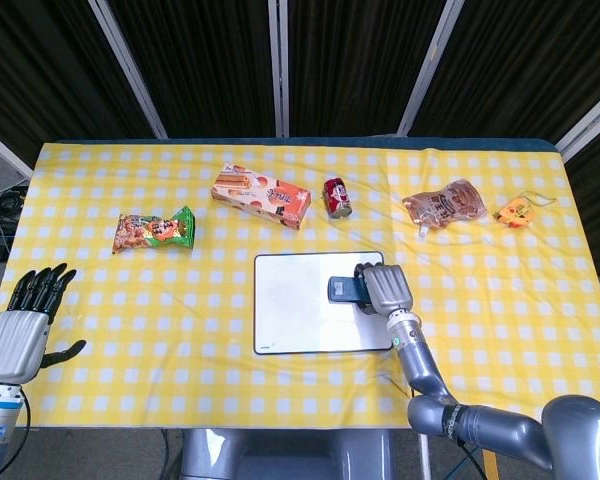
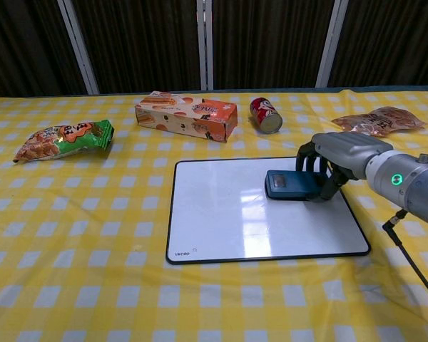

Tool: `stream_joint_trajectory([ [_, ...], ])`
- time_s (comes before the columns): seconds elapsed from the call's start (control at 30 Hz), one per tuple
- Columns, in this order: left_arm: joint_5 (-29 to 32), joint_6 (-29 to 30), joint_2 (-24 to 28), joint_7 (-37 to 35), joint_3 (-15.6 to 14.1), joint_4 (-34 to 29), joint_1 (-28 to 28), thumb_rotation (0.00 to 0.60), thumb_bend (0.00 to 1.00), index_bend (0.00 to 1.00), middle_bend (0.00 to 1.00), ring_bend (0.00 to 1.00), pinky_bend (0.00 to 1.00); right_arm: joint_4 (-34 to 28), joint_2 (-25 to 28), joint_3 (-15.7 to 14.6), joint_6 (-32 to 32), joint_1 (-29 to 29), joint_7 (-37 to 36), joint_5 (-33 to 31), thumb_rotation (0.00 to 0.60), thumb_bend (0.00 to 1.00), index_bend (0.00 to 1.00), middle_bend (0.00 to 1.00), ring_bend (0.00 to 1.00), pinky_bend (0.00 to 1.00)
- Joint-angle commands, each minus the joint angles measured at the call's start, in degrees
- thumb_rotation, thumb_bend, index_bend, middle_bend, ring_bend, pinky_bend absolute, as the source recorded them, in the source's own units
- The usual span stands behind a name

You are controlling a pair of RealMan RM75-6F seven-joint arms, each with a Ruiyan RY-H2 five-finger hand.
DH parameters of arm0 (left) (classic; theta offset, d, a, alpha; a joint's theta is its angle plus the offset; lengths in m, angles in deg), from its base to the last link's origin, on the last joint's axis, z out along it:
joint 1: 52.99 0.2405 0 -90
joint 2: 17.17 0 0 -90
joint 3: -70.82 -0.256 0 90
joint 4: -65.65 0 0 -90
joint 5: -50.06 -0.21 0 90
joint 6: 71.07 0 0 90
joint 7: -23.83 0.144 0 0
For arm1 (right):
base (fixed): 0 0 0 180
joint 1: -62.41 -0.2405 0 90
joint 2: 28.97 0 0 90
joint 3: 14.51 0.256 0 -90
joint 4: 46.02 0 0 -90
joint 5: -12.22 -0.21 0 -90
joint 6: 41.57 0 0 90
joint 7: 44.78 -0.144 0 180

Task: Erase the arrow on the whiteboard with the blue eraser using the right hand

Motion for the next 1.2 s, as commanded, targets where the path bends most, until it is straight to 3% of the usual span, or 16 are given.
stream_joint_trajectory([
  [0.03, -0.1, 0.1, 0.0, 0.0, 0.0, 0.0, 0.0, 0.600, 0.03, 0.00, 0.00, 0.00, 0.00, -0.7, -0.8, -0.5, 0.3, -0.1, -0.2, 0.8, 0.600, 0.30, 0.85, 0.75, 0.77, 0.81],
  [0.37, 0.0, 0.2, 0.2, -0.5, 0.1, 0.0, 0.0, 0.600, 0.03, 0.00, 0.00, 0.00, 0.00, -6.1, -3.4, -2.5, 0.2, -0.9, 1.0, 4.9, 0.600, 0.30, 0.85, 0.75, 0.77, 0.81],
  [0.63, 0.0, 0.3, 0.3, -0.6, 0.0, 0.0, 0.1, 0.600, 0.03, 0.00, 0.00, 0.00, 0.00, -10.1, -3.1, -3.3, -0.2, -1.4, 4.6, 3.6, 0.600, 0.30, 0.85, 0.75, 0.77, 0.81],
  [1.2, -0.2, 0.5, 0.2, -0.4, -0.1, -0.2, 0.2, 0.600, 0.03, 0.00, 0.00, 0.00, 0.00, 0.2, -2.8, -1.3, -4.4, 0.8, 2.7, 3.8, 0.600, 0.30, 0.85, 0.75, 0.77, 0.81],
])
